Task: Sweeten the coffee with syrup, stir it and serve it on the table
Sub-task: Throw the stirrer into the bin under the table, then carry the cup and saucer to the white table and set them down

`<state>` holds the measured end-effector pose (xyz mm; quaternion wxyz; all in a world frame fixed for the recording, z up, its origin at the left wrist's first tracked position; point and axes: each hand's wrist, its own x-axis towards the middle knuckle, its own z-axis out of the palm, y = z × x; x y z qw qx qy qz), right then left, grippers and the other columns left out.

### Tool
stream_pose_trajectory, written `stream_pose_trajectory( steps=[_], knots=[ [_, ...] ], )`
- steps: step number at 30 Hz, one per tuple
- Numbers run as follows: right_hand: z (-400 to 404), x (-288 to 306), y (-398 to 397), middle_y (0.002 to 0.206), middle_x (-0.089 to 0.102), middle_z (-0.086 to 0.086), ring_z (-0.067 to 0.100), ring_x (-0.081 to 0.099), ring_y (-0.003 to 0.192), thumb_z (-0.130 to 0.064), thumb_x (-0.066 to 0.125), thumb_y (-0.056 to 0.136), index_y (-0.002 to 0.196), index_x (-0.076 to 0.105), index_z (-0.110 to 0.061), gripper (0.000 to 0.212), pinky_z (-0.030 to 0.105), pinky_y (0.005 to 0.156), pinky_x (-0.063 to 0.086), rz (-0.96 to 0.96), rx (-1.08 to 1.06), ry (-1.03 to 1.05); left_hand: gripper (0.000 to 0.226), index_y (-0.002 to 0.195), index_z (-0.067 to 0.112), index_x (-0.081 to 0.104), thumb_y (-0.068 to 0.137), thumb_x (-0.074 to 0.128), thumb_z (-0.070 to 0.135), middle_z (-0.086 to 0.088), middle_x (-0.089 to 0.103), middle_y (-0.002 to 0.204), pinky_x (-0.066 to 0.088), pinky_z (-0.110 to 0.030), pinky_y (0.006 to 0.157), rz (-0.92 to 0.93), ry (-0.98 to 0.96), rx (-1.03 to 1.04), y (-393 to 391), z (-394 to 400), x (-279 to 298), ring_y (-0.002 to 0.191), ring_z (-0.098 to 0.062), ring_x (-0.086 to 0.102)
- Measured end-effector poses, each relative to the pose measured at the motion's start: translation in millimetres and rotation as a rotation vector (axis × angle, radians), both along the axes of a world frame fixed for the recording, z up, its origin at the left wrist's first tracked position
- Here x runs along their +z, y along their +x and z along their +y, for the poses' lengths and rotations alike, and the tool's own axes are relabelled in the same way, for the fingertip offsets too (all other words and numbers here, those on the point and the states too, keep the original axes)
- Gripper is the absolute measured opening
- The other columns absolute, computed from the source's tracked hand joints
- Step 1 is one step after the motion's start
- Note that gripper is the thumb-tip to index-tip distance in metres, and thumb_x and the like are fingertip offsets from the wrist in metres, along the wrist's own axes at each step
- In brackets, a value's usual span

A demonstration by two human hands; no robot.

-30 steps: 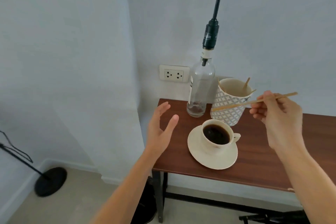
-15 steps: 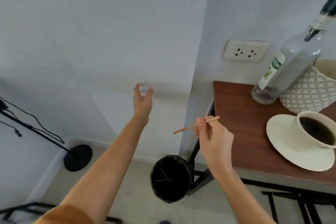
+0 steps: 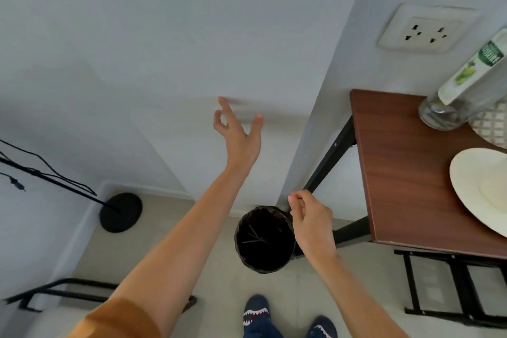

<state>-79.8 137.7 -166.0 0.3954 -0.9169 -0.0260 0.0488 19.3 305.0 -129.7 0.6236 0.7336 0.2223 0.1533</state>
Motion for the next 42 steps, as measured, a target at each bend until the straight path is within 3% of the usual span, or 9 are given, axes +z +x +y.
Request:
stream_pose_trajectory(
  steps=[5,9,12,15,18,21,26,30,42],
  knots=[
    [-11.5,65.5,2.1,0.078,0.068,-0.004,0.006,0.061,0.068,-0.021,0.056,0.102,0.107,0.068,-0.008,0.019,0.004,0.063,0.042,-0.202,-0.015,0.091,0.091,0.16,0.03,-0.009,0.1,0.06,0.033,-0.012,-0.008,0.165,0.031,-0.026,0.1,0.037,0.05,0.002,-4.6,-5.5,11.0,0.149,-0.031,0.028],
    [-49.4,120.6,-0.9,0.073,0.067,-0.005,0.002,0.062,0.062,-0.012,0.061,0.098,0.101,0.071,-0.003,0.013,0.013,0.061,0.049,-0.466,-0.041,0.172,0.086,0.161,0.028,-0.003,0.101,0.058,0.037,-0.012,-0.005,0.167,0.028,-0.03,0.102,0.02,0.159,-0.044,-15.5,-35.0,36.8,0.151,-0.032,0.024],
    [-98.3,142.3,-10.2,0.074,0.072,0.002,0.015,0.07,0.067,-0.011,0.062,0.098,0.1,0.07,-0.006,0.01,0.022,0.06,0.052,-0.606,-0.094,0.195,0.083,0.162,0.025,0.002,0.101,0.057,0.037,-0.011,0.001,0.168,0.024,-0.029,0.107,-0.087,0.255,-0.165,-35.8,-87.6,63.0,0.154,-0.023,0.015],
    [-161.9,143.6,-24.0,0.071,0.069,-0.004,0.011,0.066,0.064,-0.019,0.061,0.096,0.096,0.071,-0.01,0.013,0.015,0.055,0.05,-0.68,-0.158,0.185,0.08,0.161,0.021,0.008,0.1,0.058,0.034,-0.009,0.01,0.167,0.016,-0.019,0.113,-0.212,0.358,-0.306,-62.5,-155.8,80.5,0.148,-0.003,0.013],
    [-227.9,129.3,-37.1,0.064,0.061,-0.012,0.003,0.056,0.059,-0.02,0.064,0.093,0.089,0.071,-0.013,0.011,0.001,0.053,0.037,-0.652,-0.211,0.118,0.076,0.161,0.027,0.013,0.1,0.055,0.041,-0.006,0.017,0.166,0.017,-0.037,0.125,-0.175,0.452,-0.48,-80.1,-219.9,76.5,0.153,-0.011,0.014],
    [-286.6,109.1,-39.4,0.065,0.061,-0.012,0.001,0.053,0.054,-0.013,0.07,0.091,0.088,0.071,-0.013,0.004,0.004,0.054,0.037,-0.589,-0.263,0.016,0.07,0.16,0.032,0.012,0.101,0.045,0.051,-0.004,0.017,0.167,0.005,-0.058,0.125,0.008,0.624,-0.566,-85.2,-270.1,60.0,0.156,-0.024,0.011],
    [-333.6,95.3,-9.5,0.104,0.065,0.002,0.015,0.053,0.095,-0.024,0.059,0.098,0.115,0.064,-0.013,0.02,0.024,0.077,0.042,-0.344,-0.321,-0.066,0.071,0.16,0.031,0.011,0.1,0.029,0.064,-0.007,0.015,0.169,-0.009,-0.06,0.12,0.173,0.86,-0.553,-77.7,-310.7,43.6,0.157,-0.028,0.001],
    [-336.7,104.8,15.1,0.117,0.061,0.01,0.025,0.055,0.104,-0.037,0.054,0.1,0.129,0.056,-0.011,0.039,0.036,0.089,0.047,-0.212,-0.246,-0.251,0.069,0.16,0.028,0.013,0.101,0.027,0.062,-0.002,0.016,0.169,-0.005,-0.065,0.12,0.222,0.935,-0.519,-77.2,-320.3,44.7,0.157,-0.028,0.002],
    [-332.2,113.9,-9.9,0.109,0.069,0.004,0.025,0.065,0.101,-0.038,0.054,0.099,0.131,0.051,-0.015,0.039,0.036,0.076,0.051,-0.081,-0.254,-0.26,0.067,0.16,0.029,0.015,0.102,0.029,0.06,0.004,0.017,0.169,-0.008,-0.065,0.119,0.212,0.939,-0.516,-104.8,-322.9,44.9,0.158,-0.026,0.002]
  ],
)
